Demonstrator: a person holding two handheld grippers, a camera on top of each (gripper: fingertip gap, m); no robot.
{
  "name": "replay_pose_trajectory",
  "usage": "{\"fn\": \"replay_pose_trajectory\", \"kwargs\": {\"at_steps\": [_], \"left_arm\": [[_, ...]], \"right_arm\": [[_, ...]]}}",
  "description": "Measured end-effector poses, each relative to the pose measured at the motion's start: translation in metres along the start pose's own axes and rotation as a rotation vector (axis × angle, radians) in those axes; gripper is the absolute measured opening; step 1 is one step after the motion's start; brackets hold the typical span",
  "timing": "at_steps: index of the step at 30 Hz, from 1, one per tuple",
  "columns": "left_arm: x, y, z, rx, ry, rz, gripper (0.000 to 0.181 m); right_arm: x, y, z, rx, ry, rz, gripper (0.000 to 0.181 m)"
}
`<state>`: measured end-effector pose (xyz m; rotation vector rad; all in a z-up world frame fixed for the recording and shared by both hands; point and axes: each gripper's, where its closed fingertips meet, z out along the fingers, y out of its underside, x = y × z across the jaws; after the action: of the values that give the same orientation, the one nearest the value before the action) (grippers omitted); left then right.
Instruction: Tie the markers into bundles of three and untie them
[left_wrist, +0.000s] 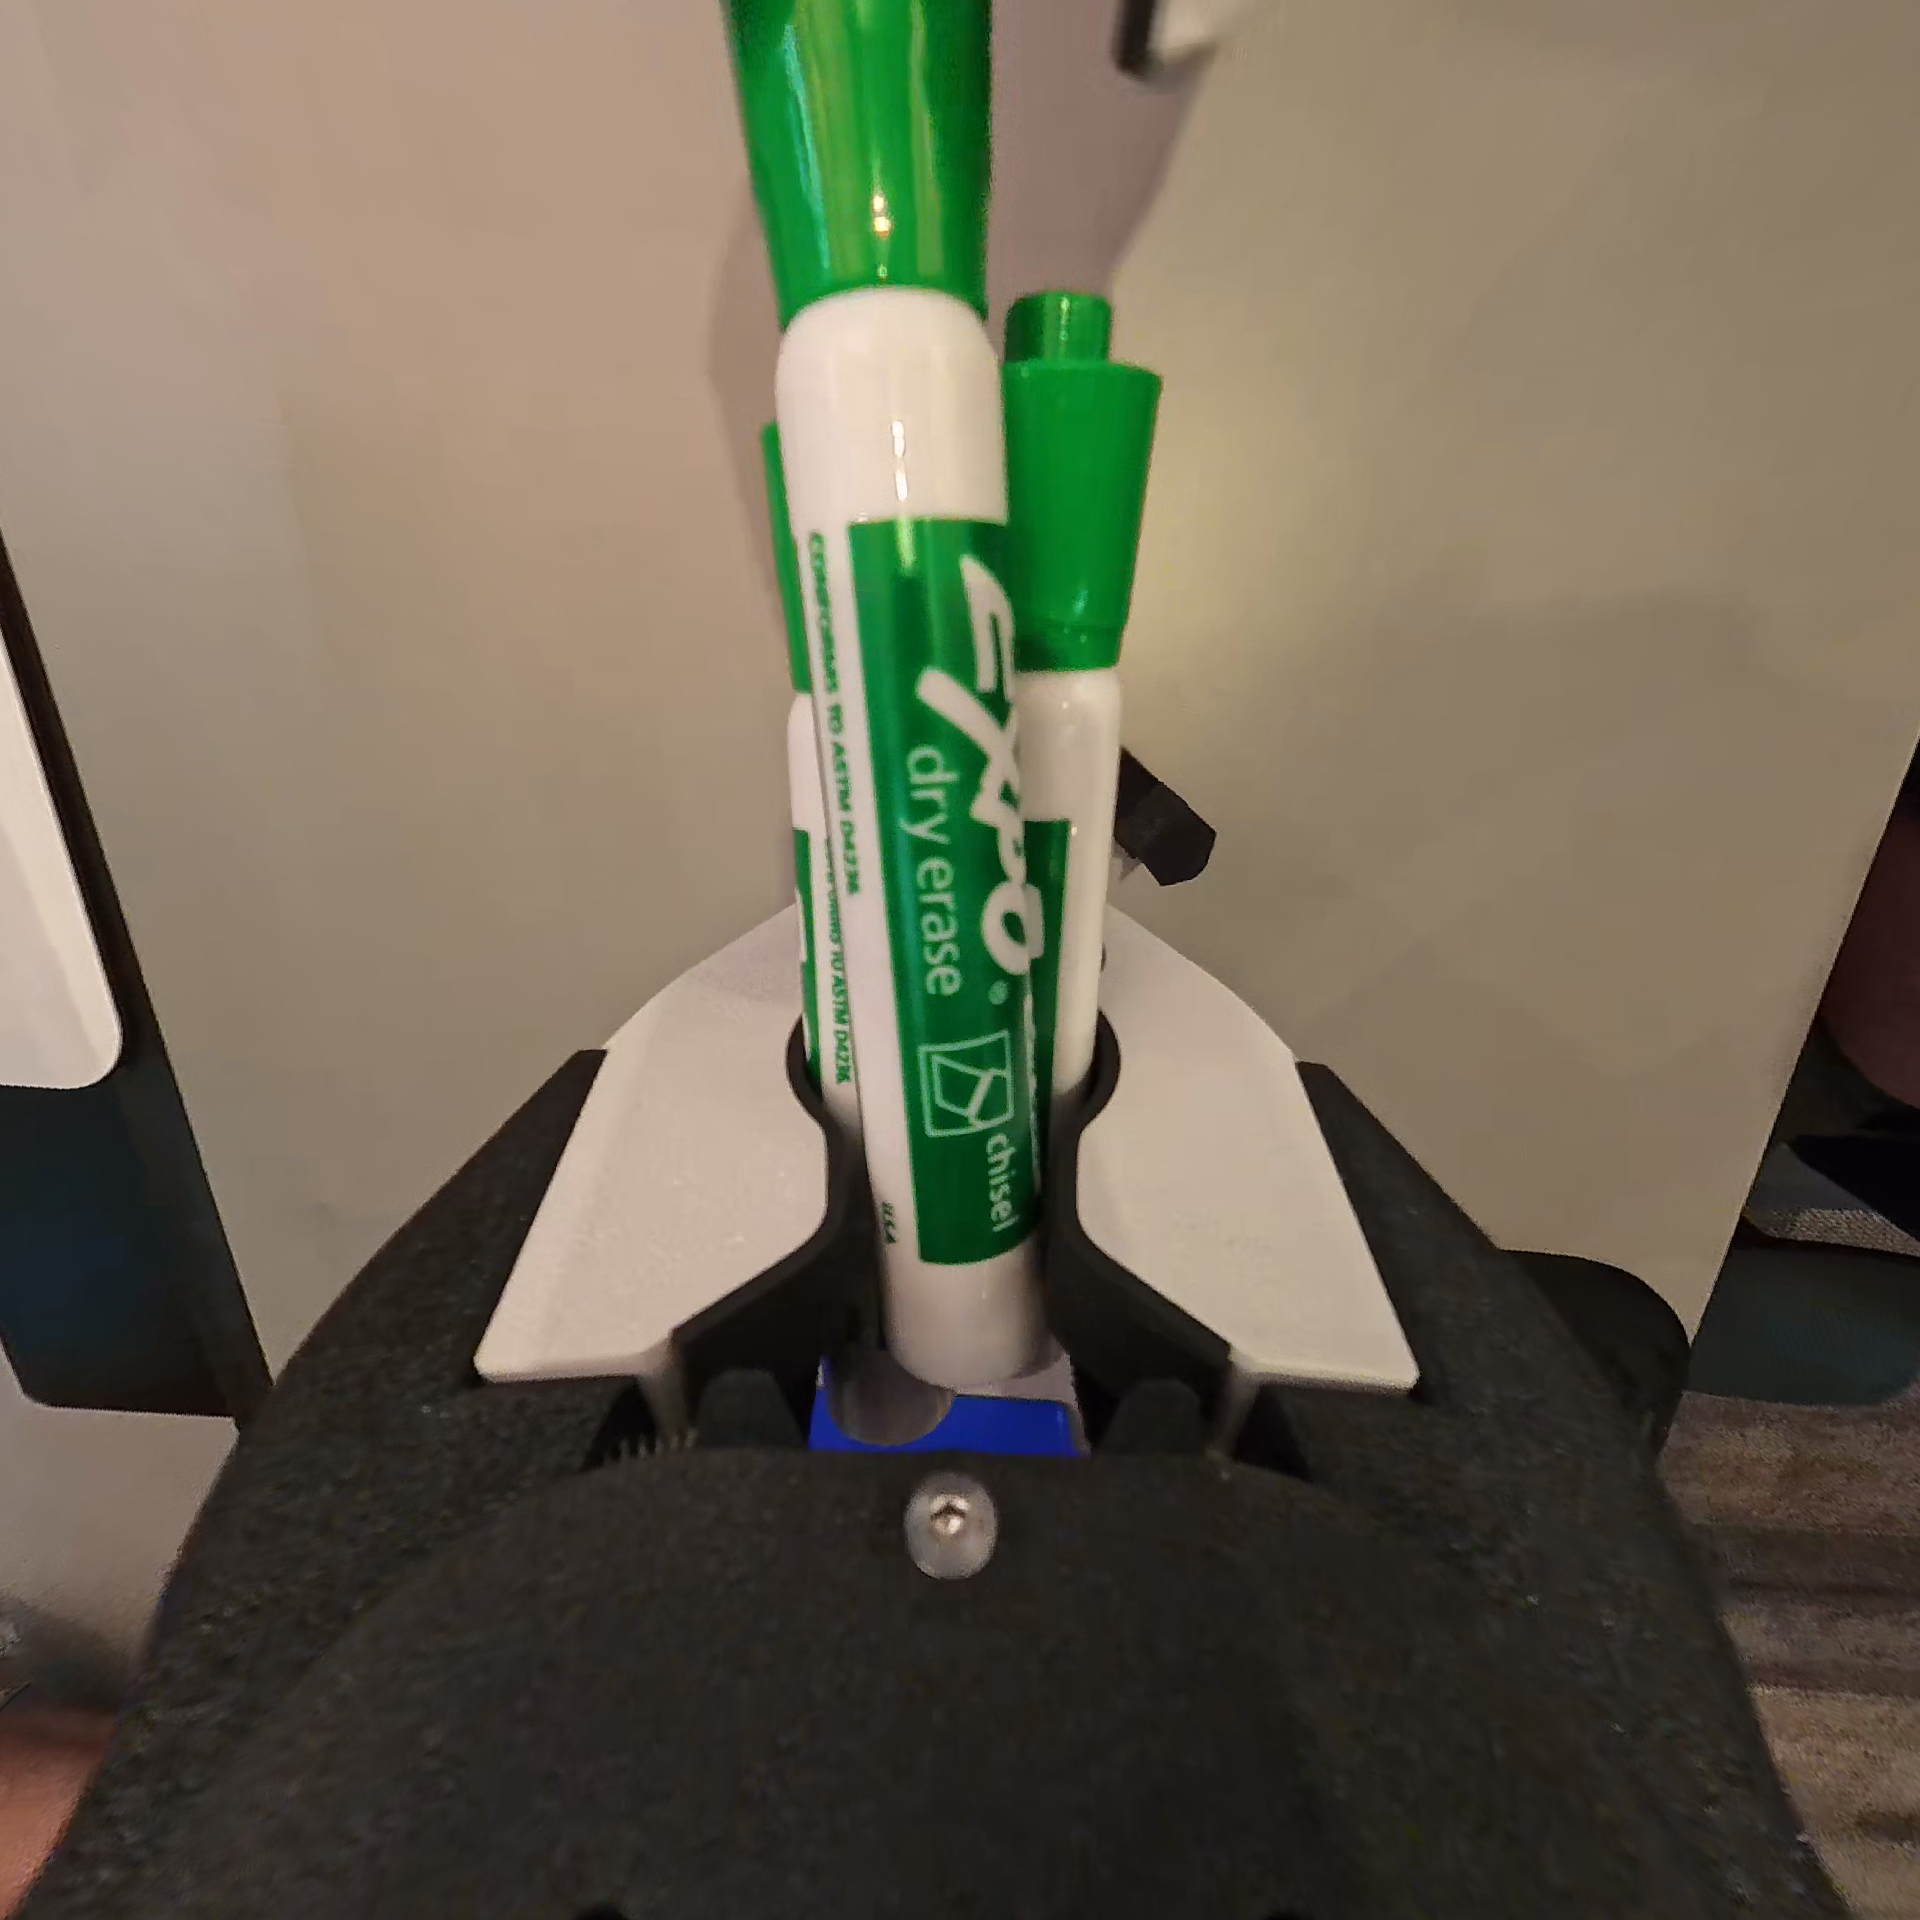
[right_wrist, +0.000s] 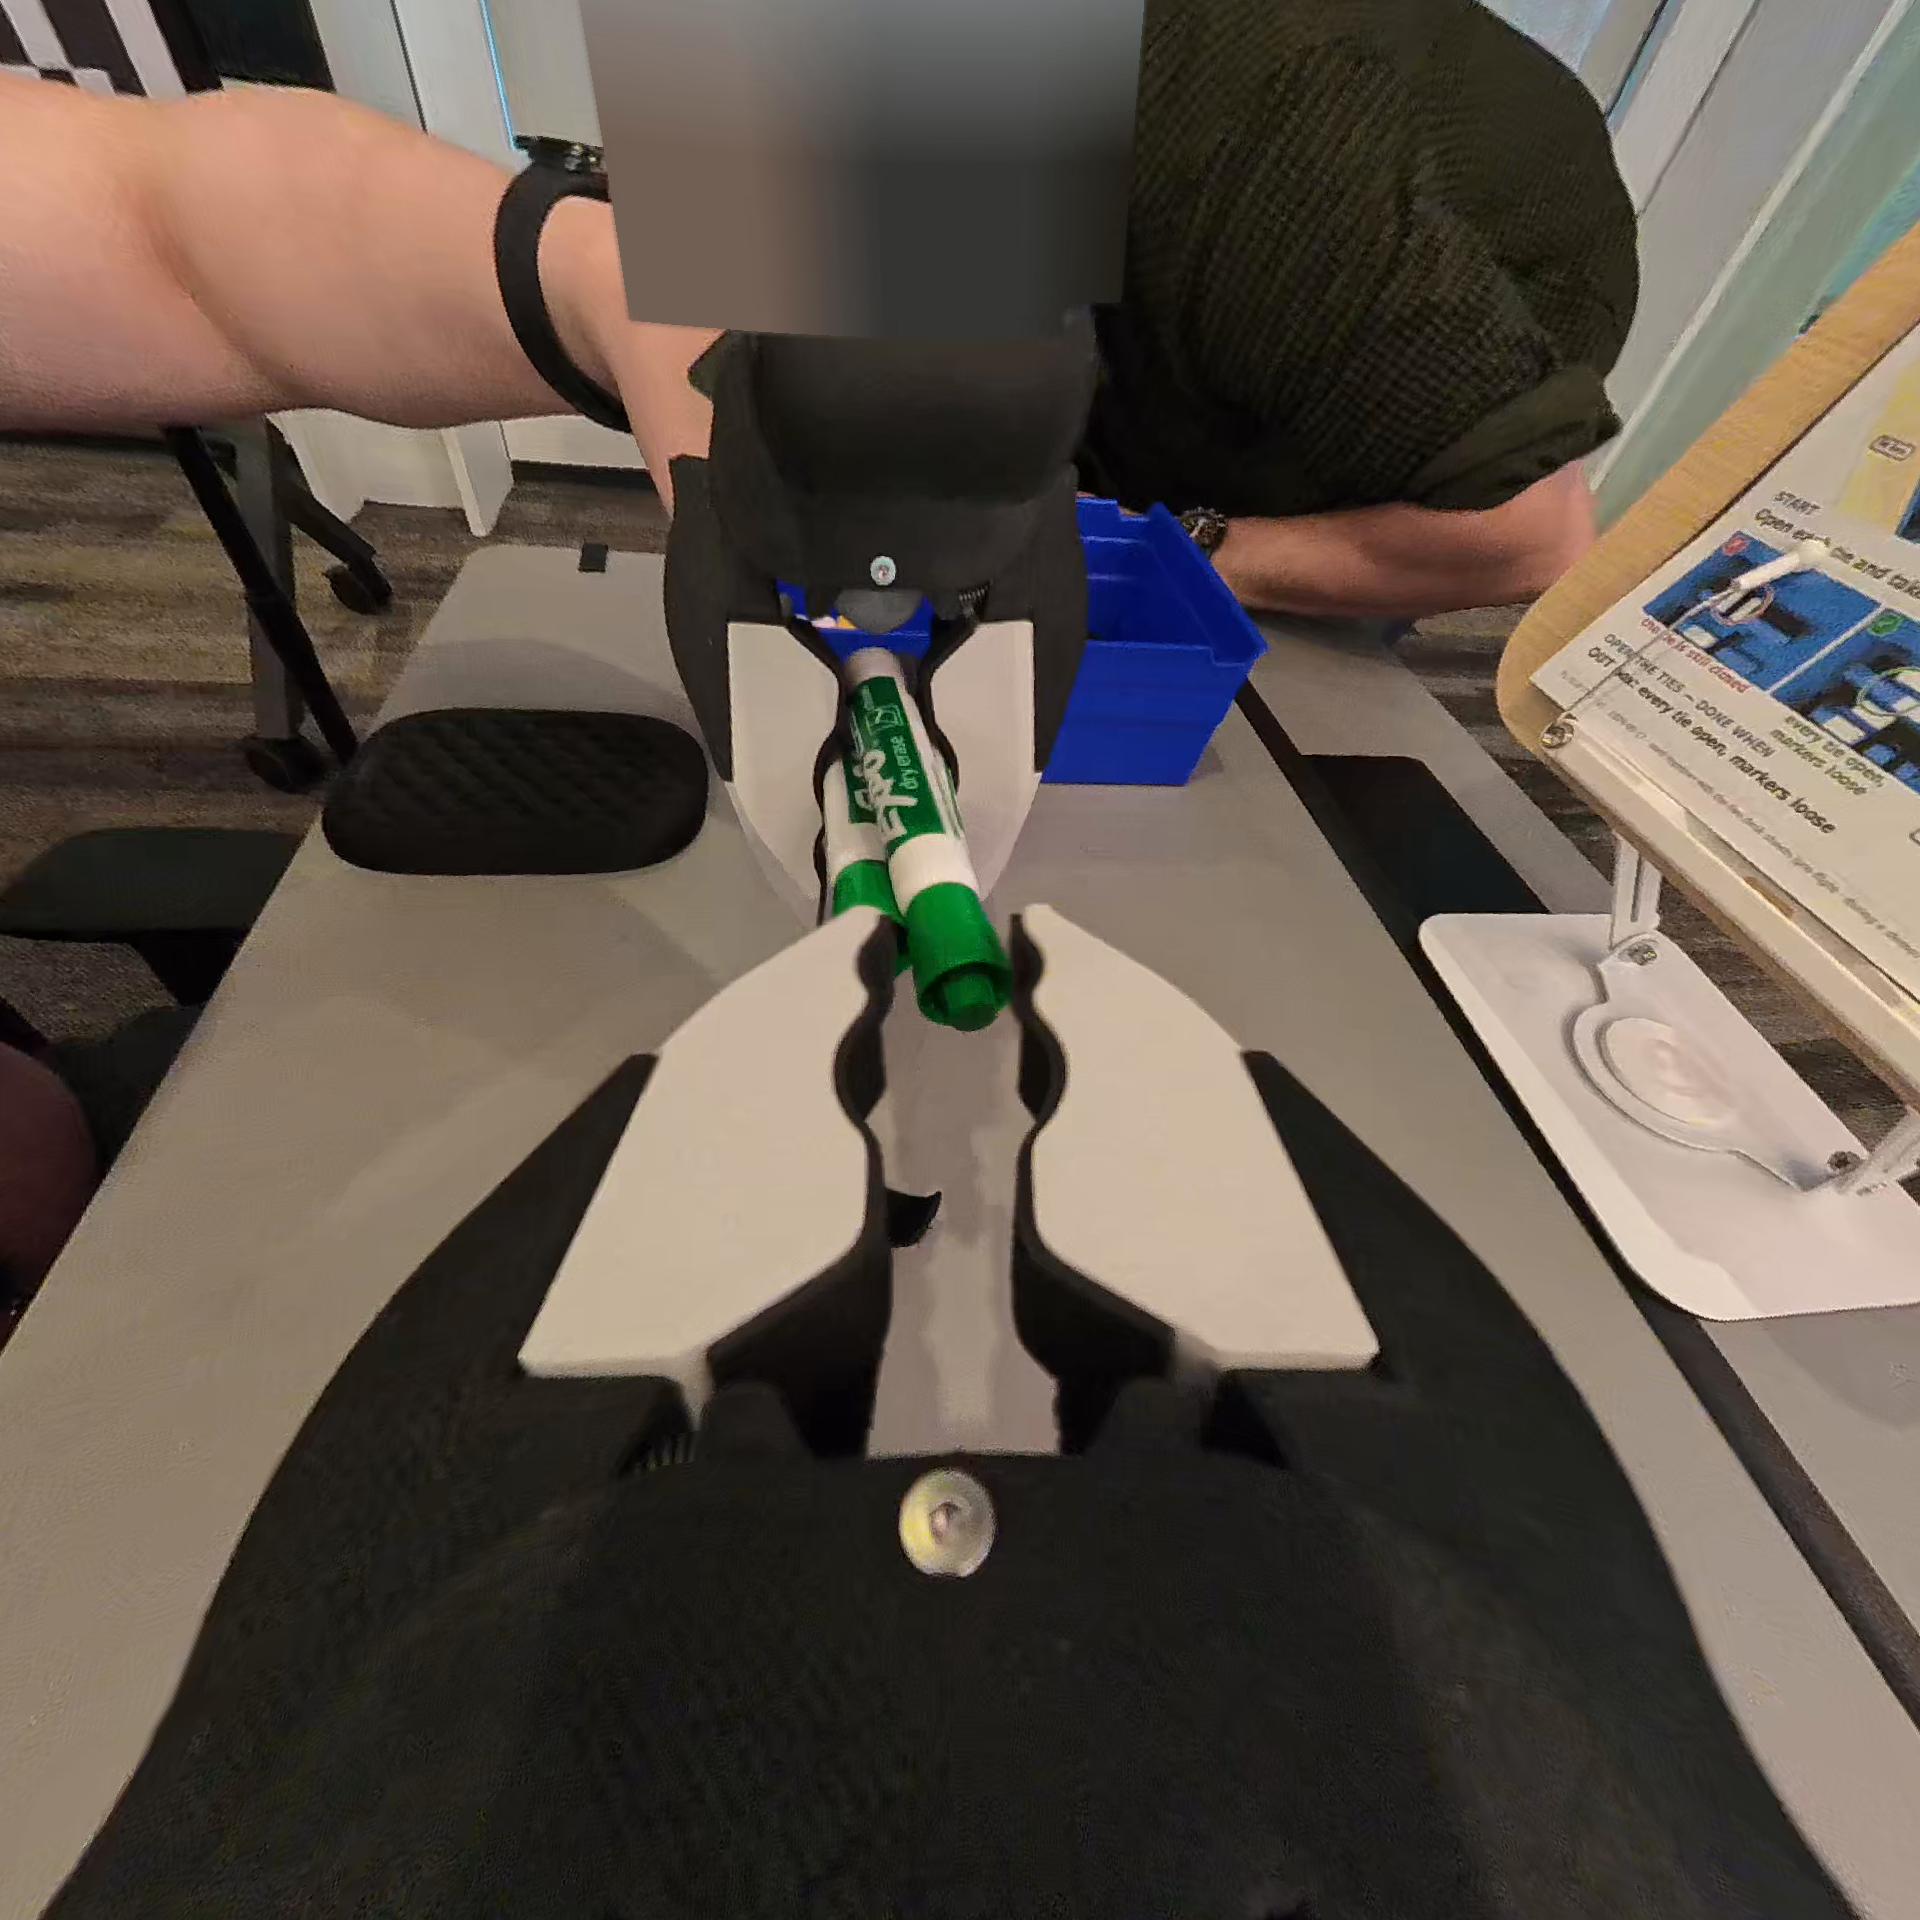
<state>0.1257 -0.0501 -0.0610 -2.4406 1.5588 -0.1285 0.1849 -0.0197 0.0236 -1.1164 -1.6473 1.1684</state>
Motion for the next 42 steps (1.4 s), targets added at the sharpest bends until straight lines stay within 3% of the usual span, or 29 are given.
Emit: {"fn": "replay_pose_trajectory", "kwargs": {"at_steps": [3,6,9,17,34,42], "left_arm": [[0.001,-0.001,0.002,-0.001,0.008,0.0,0.042],[0.002,-0.001,0.002,-0.003,0.008,0.001,0.042],[0.002,-0.002,0.001,-0.003,0.007,0.002,0.042],[0.003,-0.004,0.002,-0.009,0.007,0.009,0.042],[-0.002,-0.001,0.0,-0.015,0.0,-0.009,0.042],[-0.003,0.0,-0.002,-0.004,-0.009,-0.007,0.042]], "right_arm": [[0.0,0.0,-0.002,0.011,0.0,0.007,0.012],[0.004,0.001,-0.003,0.01,0.028,0.006,0.029],[0.002,0.006,-0.003,-0.006,0.008,0.038,0.032],[-0.001,0.008,0.0,-0.01,-0.028,0.068,0.021],[-0.002,-0.002,0.01,-0.082,0.025,-0.008,0.021],[0.004,-0.003,0.003,-0.032,0.012,0.087,0.034]]}}
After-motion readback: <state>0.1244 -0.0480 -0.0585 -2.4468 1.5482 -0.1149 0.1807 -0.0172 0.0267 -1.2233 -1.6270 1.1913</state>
